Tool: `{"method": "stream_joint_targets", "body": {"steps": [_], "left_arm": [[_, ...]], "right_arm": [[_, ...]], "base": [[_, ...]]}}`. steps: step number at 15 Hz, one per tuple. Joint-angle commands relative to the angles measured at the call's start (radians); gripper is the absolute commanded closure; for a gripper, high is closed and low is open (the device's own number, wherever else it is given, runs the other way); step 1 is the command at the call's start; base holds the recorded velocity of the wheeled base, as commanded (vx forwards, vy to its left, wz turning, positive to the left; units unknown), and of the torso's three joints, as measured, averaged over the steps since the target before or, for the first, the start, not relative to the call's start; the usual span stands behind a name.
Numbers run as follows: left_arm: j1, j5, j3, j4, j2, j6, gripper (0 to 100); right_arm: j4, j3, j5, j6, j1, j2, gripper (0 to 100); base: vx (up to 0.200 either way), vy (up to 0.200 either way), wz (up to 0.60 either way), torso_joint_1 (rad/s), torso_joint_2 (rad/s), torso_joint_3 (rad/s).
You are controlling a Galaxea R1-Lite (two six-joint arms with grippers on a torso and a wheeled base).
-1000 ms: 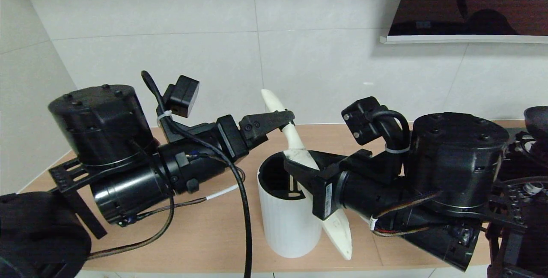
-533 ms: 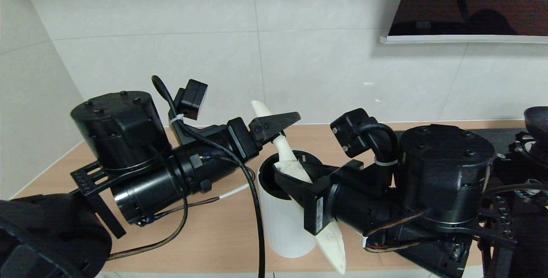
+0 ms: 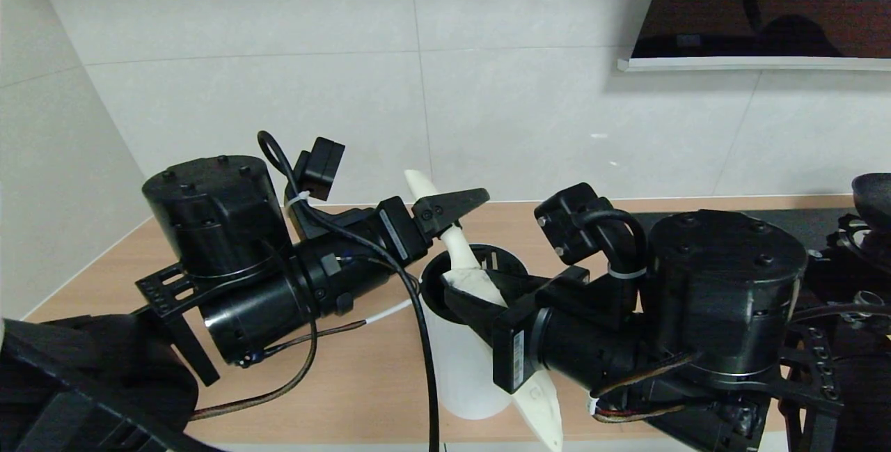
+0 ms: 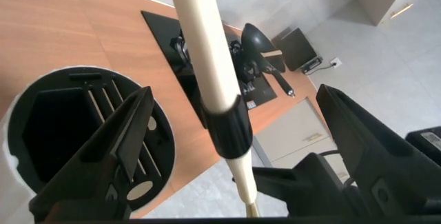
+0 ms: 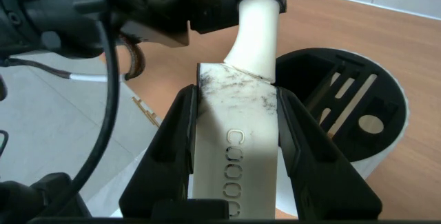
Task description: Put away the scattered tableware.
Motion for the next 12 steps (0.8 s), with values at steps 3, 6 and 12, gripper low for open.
{"method": "stream_joint_targets", "body": {"steps": [3,6,12], "left_arm": [[0.000,0.000,0.001,0.000,-0.002,0.000,0],[-0.002,0.000,0.003,0.002,-0.002,0.000,0],[-0.003,-0.005,0.000,0.003,-0.002,0.000,100]], "right_arm": [[0.000,0.001,-0.005,0.000,0.004,-0.002,100],[-0.002,0.001,-0.006,0.000,0.004,-0.002,100],[-0.002,0.003,-0.006,0.000,0.004,-0.003,100]], "base": [[0.000,0.000,0.00,0.000,0.00,0.000],[0.000,0.000,0.00,0.000,0.00,0.000],[0.000,0.000,0.00,0.000,0.00,0.000]]}}
